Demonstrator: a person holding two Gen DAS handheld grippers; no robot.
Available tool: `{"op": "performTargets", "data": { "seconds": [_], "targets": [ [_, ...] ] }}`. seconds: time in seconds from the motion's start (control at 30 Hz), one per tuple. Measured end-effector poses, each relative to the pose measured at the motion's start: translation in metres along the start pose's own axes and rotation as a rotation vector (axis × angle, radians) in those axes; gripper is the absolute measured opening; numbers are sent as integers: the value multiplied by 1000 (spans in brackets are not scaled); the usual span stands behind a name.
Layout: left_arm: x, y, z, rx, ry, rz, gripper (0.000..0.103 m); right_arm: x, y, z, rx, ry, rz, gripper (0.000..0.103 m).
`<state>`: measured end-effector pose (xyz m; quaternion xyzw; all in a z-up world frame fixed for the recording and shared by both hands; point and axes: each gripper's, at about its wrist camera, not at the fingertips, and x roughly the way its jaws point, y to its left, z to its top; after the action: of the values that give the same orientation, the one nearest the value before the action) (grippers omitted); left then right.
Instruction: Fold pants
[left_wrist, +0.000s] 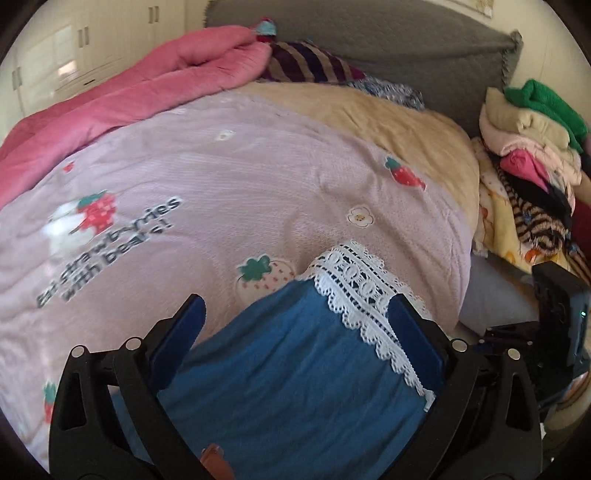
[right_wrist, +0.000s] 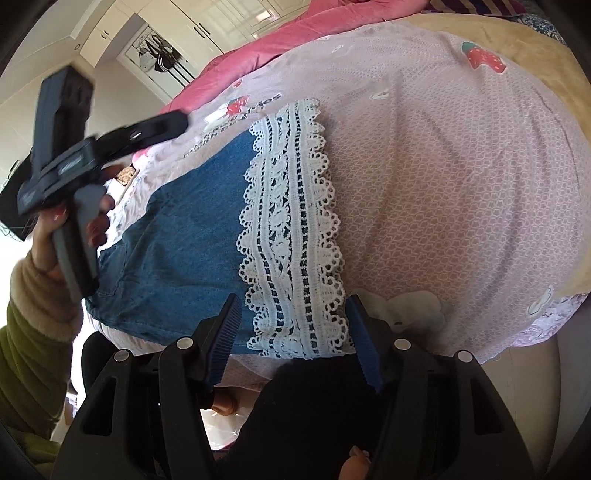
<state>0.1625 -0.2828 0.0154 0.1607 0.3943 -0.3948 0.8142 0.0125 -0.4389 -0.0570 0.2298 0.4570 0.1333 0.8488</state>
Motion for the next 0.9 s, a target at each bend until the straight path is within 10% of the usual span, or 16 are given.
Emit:
{"op": "performTargets", "data": {
  "seconds": [0.13,0.27,0.5,0.9],
  "targets": [
    [32,0,13,32,51,-62,79,12,-4,-1,26,30,9,56],
    [62,5,14,15,147,-139,58,8,2,-3,2,13,-14,32],
    [80,9,10,-7,206,-290,30,12,-9,-2,100,10,51,33],
    [45,18,11,-2,81,-367,10,-28,21,5,17,-117,81,16]
  ]
}}
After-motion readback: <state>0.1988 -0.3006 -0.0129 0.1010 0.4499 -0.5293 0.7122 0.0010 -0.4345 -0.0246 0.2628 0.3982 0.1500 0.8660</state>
